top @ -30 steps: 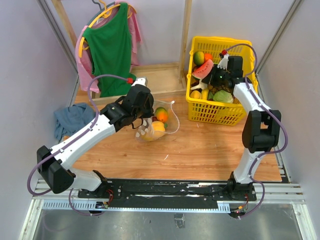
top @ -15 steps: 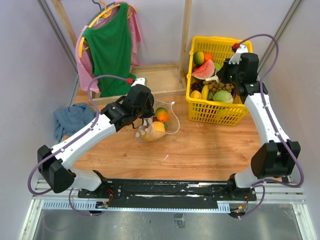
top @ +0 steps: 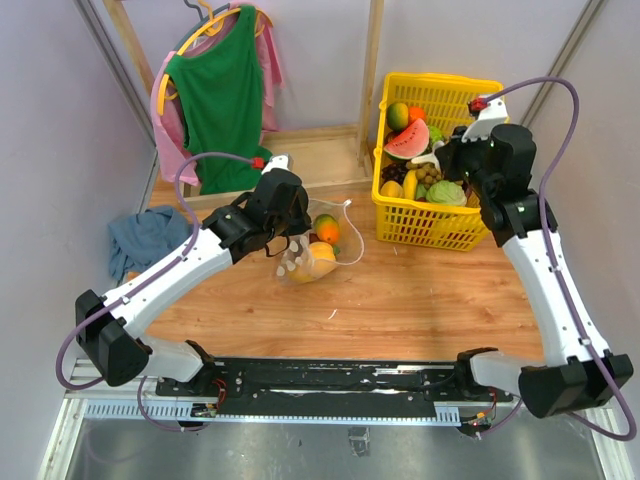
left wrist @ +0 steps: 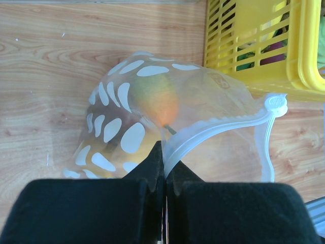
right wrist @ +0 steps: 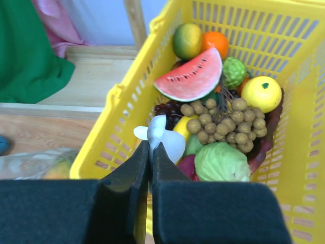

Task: Place the food in the zip-top bag and seal the zipper
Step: Pick up the fake vegetable from the bin, then place the fake vegetable in the zipper food storage bag.

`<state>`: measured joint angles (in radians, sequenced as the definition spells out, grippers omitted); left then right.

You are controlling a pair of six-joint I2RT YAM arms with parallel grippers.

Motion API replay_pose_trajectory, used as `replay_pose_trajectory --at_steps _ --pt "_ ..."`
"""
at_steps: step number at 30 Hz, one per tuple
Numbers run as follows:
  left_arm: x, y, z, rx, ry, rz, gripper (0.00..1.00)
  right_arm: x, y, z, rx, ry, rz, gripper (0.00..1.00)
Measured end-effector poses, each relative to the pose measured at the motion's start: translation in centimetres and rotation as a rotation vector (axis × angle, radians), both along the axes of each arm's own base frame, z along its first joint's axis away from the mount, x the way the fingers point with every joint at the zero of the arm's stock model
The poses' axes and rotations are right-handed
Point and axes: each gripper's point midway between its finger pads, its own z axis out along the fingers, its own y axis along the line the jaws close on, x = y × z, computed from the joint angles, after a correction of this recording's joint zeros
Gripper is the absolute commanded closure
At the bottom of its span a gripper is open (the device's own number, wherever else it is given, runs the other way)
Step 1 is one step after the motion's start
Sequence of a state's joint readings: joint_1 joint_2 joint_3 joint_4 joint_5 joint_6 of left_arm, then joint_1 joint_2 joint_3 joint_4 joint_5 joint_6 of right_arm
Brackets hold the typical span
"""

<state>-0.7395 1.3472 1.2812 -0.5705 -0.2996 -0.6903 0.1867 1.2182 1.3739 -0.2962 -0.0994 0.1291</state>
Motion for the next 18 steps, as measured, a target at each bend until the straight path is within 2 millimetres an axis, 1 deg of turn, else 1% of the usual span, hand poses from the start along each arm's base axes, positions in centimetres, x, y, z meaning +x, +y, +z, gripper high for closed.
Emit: replay_pose_trajectory --at_steps 4,8,12,18 --pt "0.0 -0.1 0.0 -0.016 0.006 0.009 1.0 -2.1 2.1 1.7 0.009 -0.047 0.066 0.99" --pt "0.0 -0.2 0.0 -0.031 0.01 0.02 1.0 -4.0 4.5 2.6 0.02 -0.075 0.145 0.99" --pt "0.1 -0.2 0.1 -0.043 0.011 0.032 1.0 -5.7 7.4 2.4 0.029 -0.072 0.249 0.99" --pt "0.0 -0.2 -0.6 -0.052 0.02 0.042 1.0 -8.5 12.3 1.4 0.031 -0.053 0.409 0.99"
